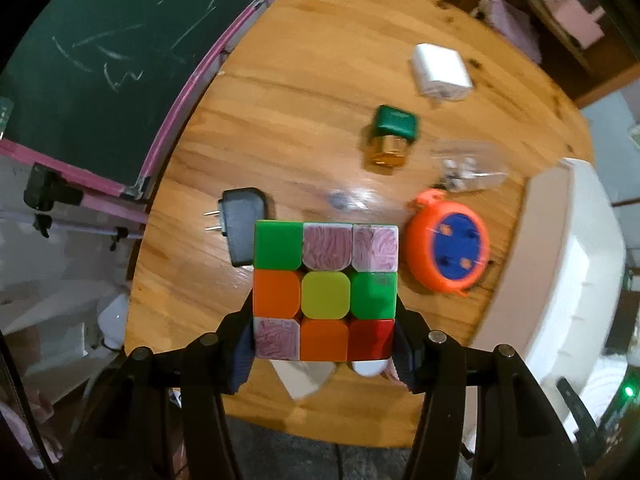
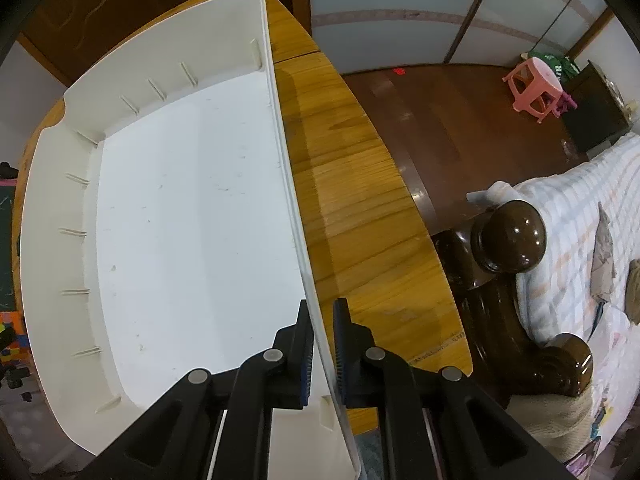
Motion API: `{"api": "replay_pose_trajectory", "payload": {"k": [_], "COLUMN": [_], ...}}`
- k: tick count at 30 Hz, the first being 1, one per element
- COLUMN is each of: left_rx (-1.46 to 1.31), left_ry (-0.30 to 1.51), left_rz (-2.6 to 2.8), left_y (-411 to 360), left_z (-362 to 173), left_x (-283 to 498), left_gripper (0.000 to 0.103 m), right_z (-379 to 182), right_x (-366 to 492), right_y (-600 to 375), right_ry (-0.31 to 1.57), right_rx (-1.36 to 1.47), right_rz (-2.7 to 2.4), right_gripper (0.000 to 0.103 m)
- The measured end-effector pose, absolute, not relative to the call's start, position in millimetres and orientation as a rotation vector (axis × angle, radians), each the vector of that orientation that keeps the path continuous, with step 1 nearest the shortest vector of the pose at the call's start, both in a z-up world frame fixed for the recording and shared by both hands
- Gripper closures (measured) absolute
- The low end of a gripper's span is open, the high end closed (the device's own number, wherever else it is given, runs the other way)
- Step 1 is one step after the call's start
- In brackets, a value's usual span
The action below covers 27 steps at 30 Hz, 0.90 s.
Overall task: Organize rigid objects
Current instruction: 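Carry the cube into the white tray and open the left gripper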
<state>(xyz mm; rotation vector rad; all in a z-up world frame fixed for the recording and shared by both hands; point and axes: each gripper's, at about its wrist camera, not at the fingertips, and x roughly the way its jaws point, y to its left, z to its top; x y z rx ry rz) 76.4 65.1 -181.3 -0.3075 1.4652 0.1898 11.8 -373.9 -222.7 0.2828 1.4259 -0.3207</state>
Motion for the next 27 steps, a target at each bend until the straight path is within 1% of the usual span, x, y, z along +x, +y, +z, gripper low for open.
{"api": "replay_pose_trajectory", "payload": {"k": [7, 13, 18, 27], "left_rx": [-0.185, -0.098, -0.013, 0.119], "left_ry": [1.386, 1.351, 1.347, 1.418], "left_rz": [0.041, -0.116, -0.208, -0.292], "left_y": [17.3, -39.9, -85.7, -154.4], "left_z": [-138.0, -115.2, -110.0, -140.1], "left_x": [69.4, 72.5, 72.0, 83.9], "left_gripper": [0.043, 0.043, 0.043, 0.043], "right_z": [-224.2, -226.4, -227.0, -226.3], "right_x": [11.0, 10.6, 9.4, 8.7], "right_y": [-379.6, -383.2, -384.2, -379.4], "right_ry": [1.426, 1.427, 1.431, 1.444], "right_rx": [0.320, 0.337, 0.339, 0.322], "right_rz": [-0.285, -0.249, -0.220, -0.179], "right_gripper": [0.096, 0.097, 0.098, 0.100]}}
